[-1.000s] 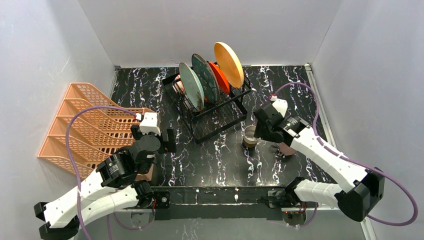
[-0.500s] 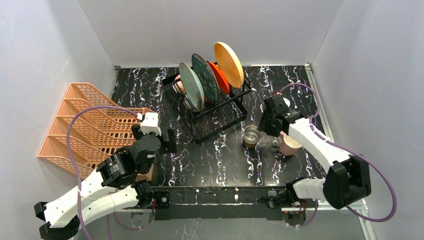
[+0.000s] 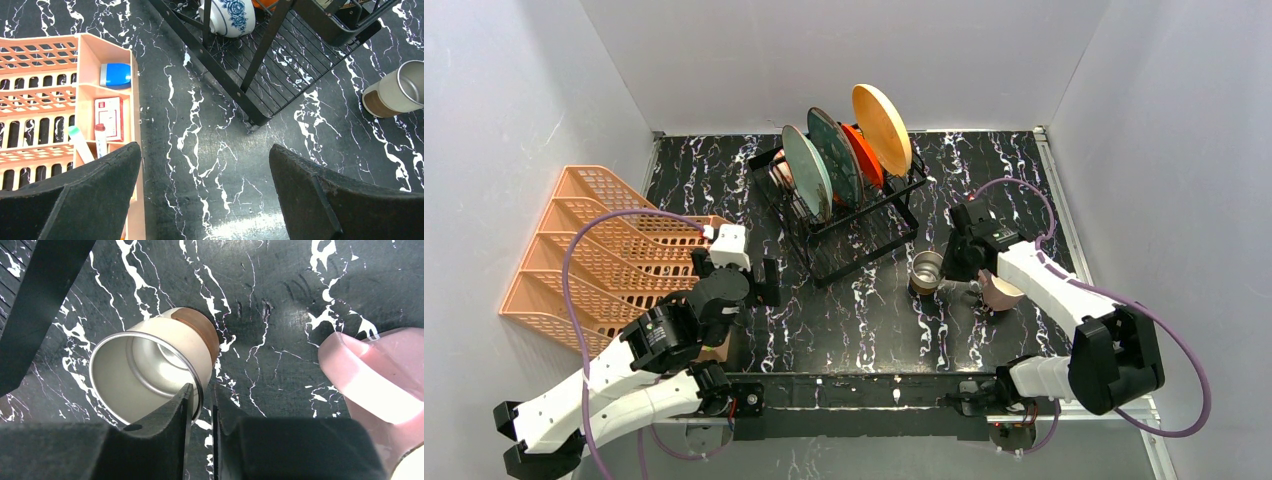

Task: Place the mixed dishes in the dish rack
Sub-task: Pick up the cup at the center of the board.

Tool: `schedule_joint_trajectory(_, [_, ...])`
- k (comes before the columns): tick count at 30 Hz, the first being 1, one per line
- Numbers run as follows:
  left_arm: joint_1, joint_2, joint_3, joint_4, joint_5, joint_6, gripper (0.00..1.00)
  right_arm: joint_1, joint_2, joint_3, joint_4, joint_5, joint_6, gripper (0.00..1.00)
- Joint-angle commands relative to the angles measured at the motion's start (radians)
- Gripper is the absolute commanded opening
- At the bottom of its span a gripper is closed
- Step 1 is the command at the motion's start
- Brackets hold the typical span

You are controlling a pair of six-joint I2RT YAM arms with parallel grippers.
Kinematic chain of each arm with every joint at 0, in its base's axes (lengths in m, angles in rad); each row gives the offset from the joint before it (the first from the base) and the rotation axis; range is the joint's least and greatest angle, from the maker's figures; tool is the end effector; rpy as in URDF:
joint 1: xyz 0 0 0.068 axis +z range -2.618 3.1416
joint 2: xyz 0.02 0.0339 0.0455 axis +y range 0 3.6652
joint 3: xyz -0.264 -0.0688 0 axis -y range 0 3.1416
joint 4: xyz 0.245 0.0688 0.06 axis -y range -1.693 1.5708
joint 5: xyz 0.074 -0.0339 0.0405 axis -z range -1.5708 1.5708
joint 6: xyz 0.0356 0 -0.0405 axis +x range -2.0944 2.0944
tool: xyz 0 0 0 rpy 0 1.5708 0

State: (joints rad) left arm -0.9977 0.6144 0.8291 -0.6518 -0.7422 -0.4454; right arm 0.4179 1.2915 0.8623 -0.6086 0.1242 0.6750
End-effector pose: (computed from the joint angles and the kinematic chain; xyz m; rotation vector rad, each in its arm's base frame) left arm 0.0862 -0.0892 0.3341 0.0632 1.8939 -0.2360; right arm 0.2307 0.0976 0.2257 0.3791 2.5866 0.2319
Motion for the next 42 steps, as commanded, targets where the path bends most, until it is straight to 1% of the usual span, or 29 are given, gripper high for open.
schedule_joint_trajectory(1, [-0.003,0.006,-0.001,0.003,-0.002,0.010,0.98,-0.004,0.000,-0.011,0.021,-0.024,-0.015,0.24])
schedule_joint_trajectory(3, [-0.002,0.004,-0.001,0.004,0.009,0.013,0.98,-0.004,-0.002,-0.009,0.017,-0.024,-0.016,0.16])
schedule_joint_trajectory(5, [-0.002,0.004,-0.001,0.007,0.023,0.019,0.98,-0.004,-0.004,-0.004,0.010,-0.023,-0.018,0.04])
schedule_joint_trajectory(6, [-0.002,0.004,-0.001,0.009,0.024,0.021,0.98,-0.005,-0.007,-0.001,0.004,-0.024,-0.018,0.01])
schedule_joint_trajectory(10, [-0.002,0.001,0.000,0.009,0.040,0.026,0.98,-0.005,-0.023,0.012,-0.009,-0.046,-0.023,0.01])
schedule_joint_trajectory(13, [-0.002,-0.005,0.002,0.014,0.084,0.035,0.98,-0.005,-0.048,0.021,-0.013,-0.087,-0.038,0.01])
schedule_joint_trajectory(18, [-0.003,-0.022,0.002,0.059,0.253,0.070,0.99,-0.004,-0.093,0.048,-0.040,-0.198,-0.081,0.01])
schedule_joint_trajectory(22, [-0.003,-0.014,0.019,0.094,0.424,0.074,0.98,0.022,-0.108,0.067,-0.072,-0.302,-0.129,0.01])
schedule_joint_trajectory(24, [-0.003,0.009,0.044,0.101,0.505,0.049,0.98,0.068,-0.115,0.079,-0.085,-0.320,-0.142,0.01])
schedule_joint_trajectory(27, [-0.002,0.052,0.069,0.119,0.626,-0.012,0.98,0.184,-0.112,0.103,-0.106,-0.298,-0.144,0.01])
schedule_joint_trajectory(30, [-0.002,0.076,0.050,0.167,0.756,-0.070,0.98,0.307,-0.095,0.137,-0.123,-0.275,-0.147,0.01])
schedule_joint_trajectory(34, [-0.003,0.105,-0.002,0.239,0.888,-0.132,0.96,0.414,-0.053,0.197,-0.146,-0.278,-0.160,0.01])
schedule_joint_trajectory(38, [-0.004,0.137,-0.054,0.293,0.954,-0.213,0.93,0.514,-0.030,0.256,-0.161,-0.252,-0.184,0.01])
schedule_joint_trajectory(40, [-0.004,0.154,-0.064,0.306,0.968,-0.257,0.91,0.574,-0.012,0.286,-0.183,-0.199,-0.183,0.01])
schedule_joint_trajectory(42, [-0.004,0.185,-0.071,0.311,0.990,-0.292,0.86,0.626,0.008,0.319,-0.206,-0.136,-0.174,0.01])
